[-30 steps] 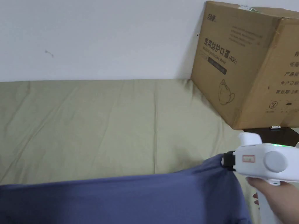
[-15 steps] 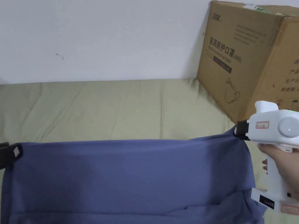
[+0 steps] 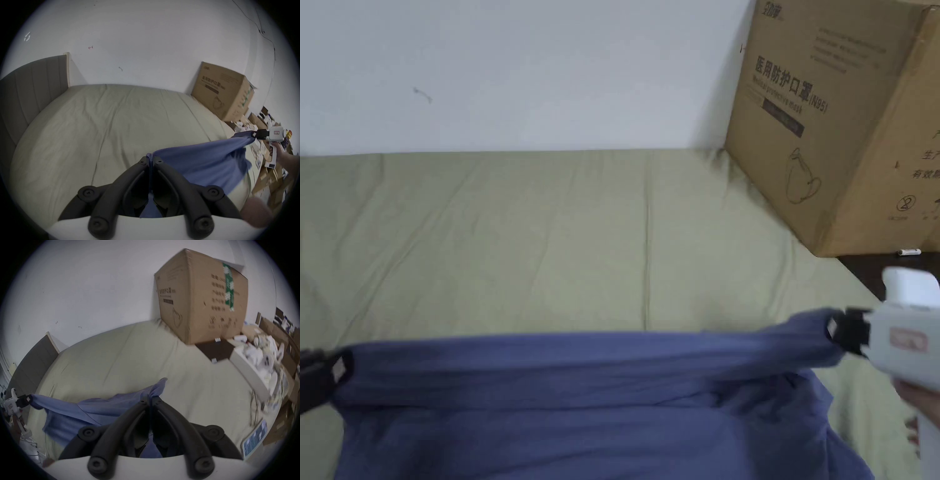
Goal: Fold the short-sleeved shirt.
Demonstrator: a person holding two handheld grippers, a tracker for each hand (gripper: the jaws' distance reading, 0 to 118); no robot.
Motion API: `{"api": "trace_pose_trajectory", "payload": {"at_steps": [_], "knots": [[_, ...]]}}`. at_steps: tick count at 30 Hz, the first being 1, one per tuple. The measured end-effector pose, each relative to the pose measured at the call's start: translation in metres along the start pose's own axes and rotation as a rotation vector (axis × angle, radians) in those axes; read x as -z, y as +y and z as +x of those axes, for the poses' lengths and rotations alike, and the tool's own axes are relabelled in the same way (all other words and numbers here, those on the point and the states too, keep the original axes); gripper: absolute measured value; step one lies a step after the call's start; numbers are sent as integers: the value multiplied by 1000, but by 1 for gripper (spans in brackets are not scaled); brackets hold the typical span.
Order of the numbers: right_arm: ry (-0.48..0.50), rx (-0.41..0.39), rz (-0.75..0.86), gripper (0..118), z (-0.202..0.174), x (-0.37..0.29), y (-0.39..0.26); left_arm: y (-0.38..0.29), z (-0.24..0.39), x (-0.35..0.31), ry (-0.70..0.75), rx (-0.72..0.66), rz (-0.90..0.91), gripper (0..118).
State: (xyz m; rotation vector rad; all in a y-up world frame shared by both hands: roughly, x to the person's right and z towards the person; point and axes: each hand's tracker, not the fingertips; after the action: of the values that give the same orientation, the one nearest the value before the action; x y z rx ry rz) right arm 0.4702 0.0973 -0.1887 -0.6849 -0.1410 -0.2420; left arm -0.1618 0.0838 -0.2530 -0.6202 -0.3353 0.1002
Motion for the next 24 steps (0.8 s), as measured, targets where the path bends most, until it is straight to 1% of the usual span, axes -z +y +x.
{"api": "trace_pose_trajectory", "payload": {"at_steps": [2, 3, 5, 8, 9, 10, 11, 12, 13, 14, 15, 16, 17, 18, 19, 20, 21, 22, 23, 24], "knots": [[11, 6, -59, 1, 11, -17, -33, -28, -1, -16, -10, 13, -19, 2], [18, 21, -74, 1, 18, -22, -52, -43, -1, -25, -21, 12, -35, 2], [8, 41, -108, 1, 26, -24, -80, -68, -2, -32, -30, 11, -67, 2], [-33, 23, -147, 1, 32, -3, -108, -98, -2, -26, -9, 14, -126, 2], [-36, 14, -144, 1, 32, 4, -115, -106, -1, -23, -6, 32, -128, 4], [-44, 5, -134, 4, 32, 10, -119, -113, 0, -19, 7, 63, -122, 9], [-72, -6, -118, 15, 28, 14, -121, -117, 1, -17, 17, 92, -113, 24], [-102, -17, -92, 35, 25, 16, -121, -119, 1, -16, 22, 92, -117, 42], [-117, -13, -54, 63, 23, 15, -121, -119, 1, -15, 28, 92, -116, 67], [-139, -9, -31, 86, 21, 14, -118, -117, 2, -16, 46, 94, -110, 84], [-147, -1, -24, 95, 16, 11, -115, -111, 5, -19, 60, 93, -105, 92], [-124, 18, 15, 103, 14, 4, -110, -104, 11, -24, 80, 99, -79, 99], [-79, 35, 81, 117, 11, -5, -107, -97, 19, -31, 99, 111, -17, 115], [-23, 45, 168, 118, 5, -17, -104, -89, 31, -42, 93, 123, 73, 117], [28, 38, 271, 118, -7, -31, -101, -80, 44, -52, 76, 124, 148, 117], [37, 19, 370, 118, -17, -42, -100, -73, 56, -60, 72, 120, 207, 117], [22, -13, 484, 118, -32, -55, -101, -67, 74, -69, 88, 120, 286, 117], [-15, -54, 612, 118, -51, -69, -102, -64, 94, -80, 138, 143, 392, 117], [-39, -75, 668, 118, -69, -81, -103, -60, 108, -88, 163, 156, 458, 117], [-42, -106, 691, 118, -85, -93, -99, -55, 122, -97, 160, 161, 530, 116]]}}
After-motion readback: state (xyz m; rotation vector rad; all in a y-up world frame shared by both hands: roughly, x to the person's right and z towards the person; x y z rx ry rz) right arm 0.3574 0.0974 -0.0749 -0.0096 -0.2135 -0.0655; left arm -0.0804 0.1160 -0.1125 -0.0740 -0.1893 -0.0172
